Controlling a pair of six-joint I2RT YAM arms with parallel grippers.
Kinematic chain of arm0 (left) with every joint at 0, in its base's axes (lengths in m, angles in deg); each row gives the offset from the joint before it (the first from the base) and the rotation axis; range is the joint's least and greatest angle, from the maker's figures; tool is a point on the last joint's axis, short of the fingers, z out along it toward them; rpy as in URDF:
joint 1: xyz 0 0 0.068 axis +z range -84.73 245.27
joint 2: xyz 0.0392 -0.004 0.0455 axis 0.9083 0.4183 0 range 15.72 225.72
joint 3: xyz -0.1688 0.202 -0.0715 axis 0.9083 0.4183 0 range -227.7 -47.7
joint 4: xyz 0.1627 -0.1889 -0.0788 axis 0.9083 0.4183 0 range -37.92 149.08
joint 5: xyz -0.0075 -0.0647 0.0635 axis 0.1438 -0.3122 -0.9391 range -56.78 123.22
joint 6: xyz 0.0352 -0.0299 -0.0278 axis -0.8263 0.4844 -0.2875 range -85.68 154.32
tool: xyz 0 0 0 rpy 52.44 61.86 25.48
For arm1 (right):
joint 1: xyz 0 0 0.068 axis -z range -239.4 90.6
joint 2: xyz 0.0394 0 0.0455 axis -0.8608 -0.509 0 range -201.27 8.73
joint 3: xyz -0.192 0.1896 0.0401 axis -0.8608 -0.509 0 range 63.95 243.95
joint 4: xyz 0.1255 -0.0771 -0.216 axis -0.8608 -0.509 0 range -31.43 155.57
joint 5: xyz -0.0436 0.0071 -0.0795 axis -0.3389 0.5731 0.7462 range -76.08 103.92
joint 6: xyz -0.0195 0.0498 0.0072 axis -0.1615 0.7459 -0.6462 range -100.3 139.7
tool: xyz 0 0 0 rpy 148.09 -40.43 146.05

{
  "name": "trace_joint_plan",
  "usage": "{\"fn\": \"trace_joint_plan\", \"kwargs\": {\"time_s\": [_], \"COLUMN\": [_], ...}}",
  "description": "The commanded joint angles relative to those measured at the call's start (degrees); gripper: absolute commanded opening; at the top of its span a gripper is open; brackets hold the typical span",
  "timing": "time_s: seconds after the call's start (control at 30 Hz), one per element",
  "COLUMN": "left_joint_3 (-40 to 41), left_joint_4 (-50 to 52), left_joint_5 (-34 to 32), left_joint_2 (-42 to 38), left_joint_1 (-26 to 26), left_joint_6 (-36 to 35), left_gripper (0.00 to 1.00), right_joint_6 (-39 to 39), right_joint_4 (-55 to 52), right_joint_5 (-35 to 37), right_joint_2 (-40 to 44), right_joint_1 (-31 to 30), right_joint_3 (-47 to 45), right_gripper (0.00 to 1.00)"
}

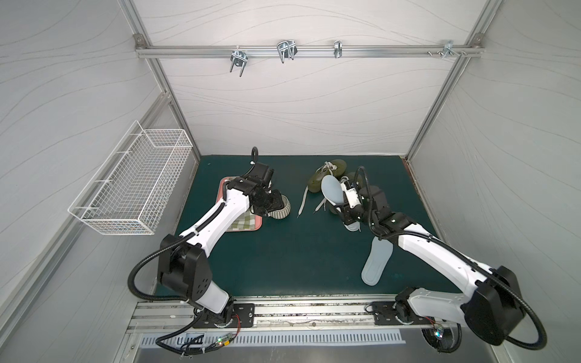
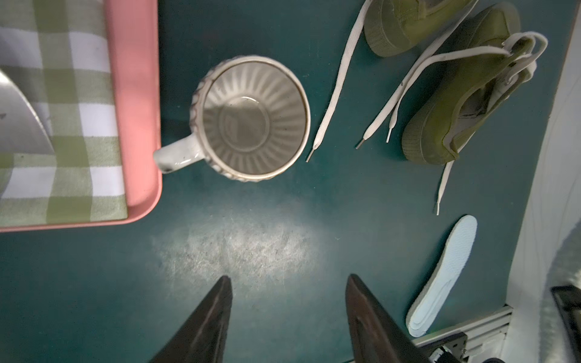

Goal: Insert the insole into the shoe
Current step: Pick up the insole from the center of the board, then move the shoe to the center of the board.

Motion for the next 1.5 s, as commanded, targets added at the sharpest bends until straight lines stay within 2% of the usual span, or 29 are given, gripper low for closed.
{"fn": "trace_joint_plan", "kwargs": {"time_s": [0.0, 0.3, 0.63, 0.83, 1.03, 1.27, 1.37, 1.47], "left_joint_3": [-7.24, -26.89, -51.01, -60.07, -63.03, -64.27, -64.2, -63.94], "left_joint_4": [0.83, -2.96, -5.59, -7.28, -7.98, -7.61, -7.06, -7.05], "left_joint_5": [-2.78, -2.43, 0.44, 0.44, 2.08, 2.03, 2.42, 2.61], "left_joint_2": [4.91, 23.14, 42.76, 50.51, 55.87, 58.58, 58.63, 58.22], "left_joint_1": [-1.62, -4.31, -4.31, -4.31, -4.41, -4.5, -4.68, -5.16], "left_joint_6": [-3.12, -4.75, -2.05, -0.58, 0.9, 1.62, 1.63, 1.21], "left_gripper": [0.59, 0.59, 0.58, 0.52, 0.48, 0.22, 0.22, 0.26], "right_joint_6": [0.58, 0.77, 0.95, 0.24, 0.3, 0.36, 0.23, 0.32], "right_joint_4": [-6.28, -10.03, -11.39, -12.65, -13.17, -14.09, -14.28, -14.24], "right_joint_5": [-1.7, -6.42, -9.45, -10.7, -12.6, -13.56, -13.71, -13.84], "right_joint_2": [2.86, 7.5, 8.64, 8.59, 9.27, 9.94, 10.24, 10.18], "right_joint_1": [3.03, 10.93, 13.68, 14.94, 16.69, 17.22, 17.47, 17.71], "right_joint_3": [-0.6, -2.31, -2.94, -1.8, -1.7, -1.61, -1.66, -1.75], "right_gripper": [0.41, 0.41, 0.41, 0.41, 0.4, 0.4, 0.4, 0.4]}}
